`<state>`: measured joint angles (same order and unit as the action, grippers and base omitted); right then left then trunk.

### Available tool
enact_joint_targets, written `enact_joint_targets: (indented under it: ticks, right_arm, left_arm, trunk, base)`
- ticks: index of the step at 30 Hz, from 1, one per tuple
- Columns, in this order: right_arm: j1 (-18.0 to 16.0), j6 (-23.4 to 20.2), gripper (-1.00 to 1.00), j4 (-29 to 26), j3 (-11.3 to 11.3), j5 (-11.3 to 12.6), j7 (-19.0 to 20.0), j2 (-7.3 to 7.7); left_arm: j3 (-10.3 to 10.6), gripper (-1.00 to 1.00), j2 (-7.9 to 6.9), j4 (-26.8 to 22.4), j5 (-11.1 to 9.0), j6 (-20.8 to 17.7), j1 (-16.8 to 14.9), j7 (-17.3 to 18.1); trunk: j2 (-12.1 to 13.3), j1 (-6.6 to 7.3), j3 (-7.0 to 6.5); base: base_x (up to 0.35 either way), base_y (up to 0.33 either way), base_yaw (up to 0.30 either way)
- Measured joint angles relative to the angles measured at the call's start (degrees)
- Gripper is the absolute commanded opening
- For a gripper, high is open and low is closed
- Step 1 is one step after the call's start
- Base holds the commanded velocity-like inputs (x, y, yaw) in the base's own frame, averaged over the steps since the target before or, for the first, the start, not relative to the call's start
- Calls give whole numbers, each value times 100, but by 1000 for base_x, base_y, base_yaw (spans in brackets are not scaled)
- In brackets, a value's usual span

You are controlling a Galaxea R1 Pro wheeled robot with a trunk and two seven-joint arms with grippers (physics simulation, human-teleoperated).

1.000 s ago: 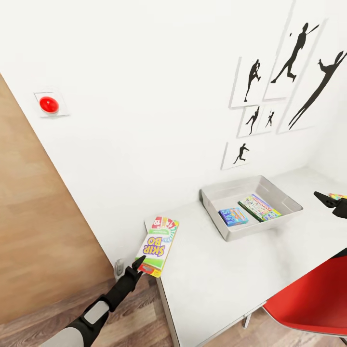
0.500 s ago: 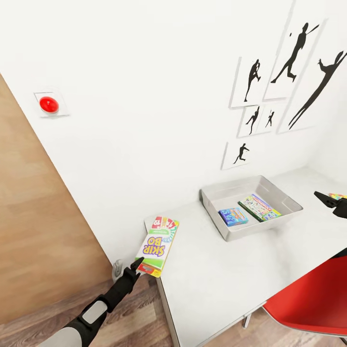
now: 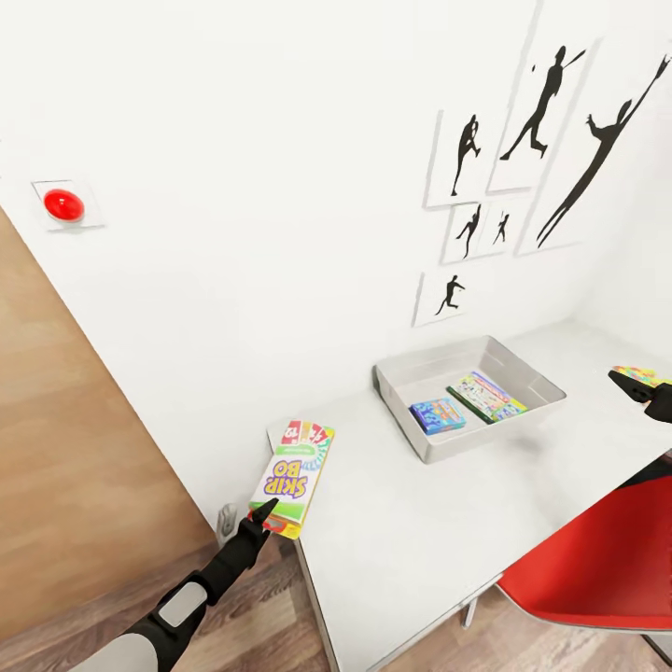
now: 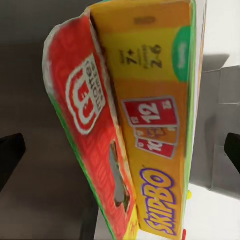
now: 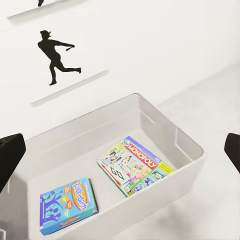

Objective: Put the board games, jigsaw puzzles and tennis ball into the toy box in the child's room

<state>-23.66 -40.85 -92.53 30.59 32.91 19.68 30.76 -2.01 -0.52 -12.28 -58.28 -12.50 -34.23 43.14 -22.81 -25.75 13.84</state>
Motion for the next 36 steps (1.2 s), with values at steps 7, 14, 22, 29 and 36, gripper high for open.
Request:
enact_joint_targets:
  ticks: [7,14,22,29,36]
  right_arm:
    - [0,0,100,0,0,0,-2,0]
    - [0,2,100,0,-4,0,-2,-1]
    - [0,10,100,0,0,-1,0,-11]
    - [2,40,100,0,-27,-1,-1,-33]
    - [5,55,100,0,-35,-2,6,-33]
  left_arm:
    - [-6,-100,9,-21,-29,-13,-7,17]
    - [5,-100,4,-29,-20,27,-9,44]
    - [6,-100,-1,-56,-11,61,-9,346]
    - [51,-100,-3,-176,45,-3,31,800]
    - [74,-100,-33,-298,67,-280,68,1132]
  trunk:
    - [-1,0,0]
    - [0,0,0]
    - [0,0,0]
    - [0,0,0]
    - [0,0,0]
  base:
    - [0,0,-11]
    - [0,0,-1]
    - [0,0,0]
    - [0,0,0]
    - [0,0,0]
